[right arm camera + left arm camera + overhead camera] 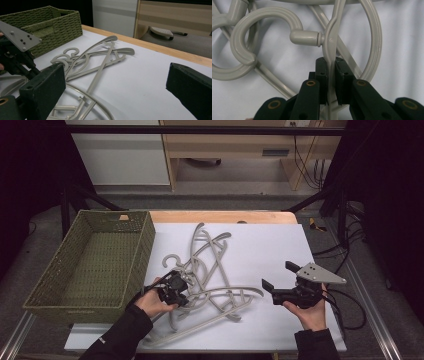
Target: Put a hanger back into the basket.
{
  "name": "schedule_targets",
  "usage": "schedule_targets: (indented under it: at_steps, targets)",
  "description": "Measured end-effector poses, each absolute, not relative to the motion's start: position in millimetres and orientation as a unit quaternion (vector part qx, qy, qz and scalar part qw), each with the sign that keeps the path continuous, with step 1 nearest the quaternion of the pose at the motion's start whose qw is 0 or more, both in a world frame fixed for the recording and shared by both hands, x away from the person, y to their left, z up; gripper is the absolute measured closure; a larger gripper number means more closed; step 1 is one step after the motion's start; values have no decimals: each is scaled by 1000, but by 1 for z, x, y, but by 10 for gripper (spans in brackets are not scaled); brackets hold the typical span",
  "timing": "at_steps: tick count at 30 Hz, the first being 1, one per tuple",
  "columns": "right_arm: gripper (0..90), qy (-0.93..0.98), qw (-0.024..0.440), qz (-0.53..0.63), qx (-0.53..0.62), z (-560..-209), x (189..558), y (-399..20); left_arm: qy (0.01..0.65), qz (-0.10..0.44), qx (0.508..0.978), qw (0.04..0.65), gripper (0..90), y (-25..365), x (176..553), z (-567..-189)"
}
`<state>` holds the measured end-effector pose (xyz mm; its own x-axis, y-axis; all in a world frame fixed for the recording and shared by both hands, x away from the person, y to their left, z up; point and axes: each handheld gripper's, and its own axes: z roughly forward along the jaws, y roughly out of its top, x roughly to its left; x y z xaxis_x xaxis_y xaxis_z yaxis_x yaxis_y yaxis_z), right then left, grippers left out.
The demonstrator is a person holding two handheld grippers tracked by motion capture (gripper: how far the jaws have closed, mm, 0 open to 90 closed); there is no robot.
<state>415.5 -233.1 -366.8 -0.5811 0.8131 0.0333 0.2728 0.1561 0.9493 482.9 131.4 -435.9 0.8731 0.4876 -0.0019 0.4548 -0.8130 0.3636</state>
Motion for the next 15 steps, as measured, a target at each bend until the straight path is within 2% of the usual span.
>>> schedule_targets:
  at_steps: [15]
  targets:
    - [29, 713, 256, 531, 378, -366, 415, -234, 246, 72, 943, 215, 826, 136, 467, -408]
